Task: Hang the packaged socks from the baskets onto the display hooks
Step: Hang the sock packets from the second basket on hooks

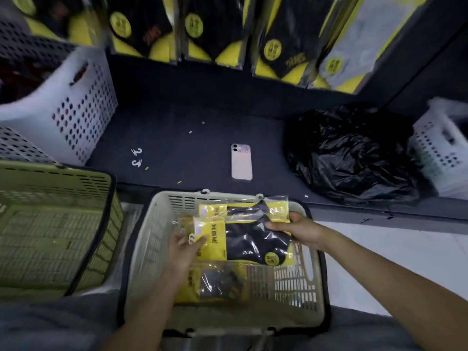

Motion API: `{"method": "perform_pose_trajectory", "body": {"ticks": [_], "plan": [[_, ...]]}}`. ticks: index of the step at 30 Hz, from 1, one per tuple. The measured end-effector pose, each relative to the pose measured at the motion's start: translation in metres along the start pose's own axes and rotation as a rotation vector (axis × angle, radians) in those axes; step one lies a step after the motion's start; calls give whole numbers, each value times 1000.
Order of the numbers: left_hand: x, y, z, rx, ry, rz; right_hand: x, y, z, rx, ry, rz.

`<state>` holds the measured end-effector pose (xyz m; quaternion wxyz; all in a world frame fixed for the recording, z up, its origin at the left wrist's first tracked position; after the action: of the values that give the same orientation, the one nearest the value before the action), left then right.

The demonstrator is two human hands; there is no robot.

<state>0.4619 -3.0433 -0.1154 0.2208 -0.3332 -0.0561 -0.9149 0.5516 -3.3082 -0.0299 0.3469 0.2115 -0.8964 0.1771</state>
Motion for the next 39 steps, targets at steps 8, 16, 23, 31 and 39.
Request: {"method": "perform_pose_trajectory", "body": {"ticks": [8,16,23,31,39], "plan": [[106,92,147,622,48,-583,96,-27,-93,-531,-382,100],[158,87,293,429,553,-479,170,-53,-179,-252,-747,574],[203,92,368,91,935,-398,222,-60,-275,-85,-1043,717],[213,121,396,-3,900,-556,209,-88,-292,-302,-1028,535],[188,109,426,-16,1024,-285,179,-171,-264,-581,-895,693]]}}
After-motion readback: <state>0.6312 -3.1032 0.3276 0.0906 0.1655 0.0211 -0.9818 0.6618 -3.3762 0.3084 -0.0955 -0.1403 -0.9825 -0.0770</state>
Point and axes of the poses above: each hand's wrist, its own x-axis away from the middle knuckle, its own y-axis out of the palm, z = x × y, the point moved 7 cm from there along -x, towards the middle knuckle, and after that the axes turned 5 degrees about x, right-handed, at the moved point
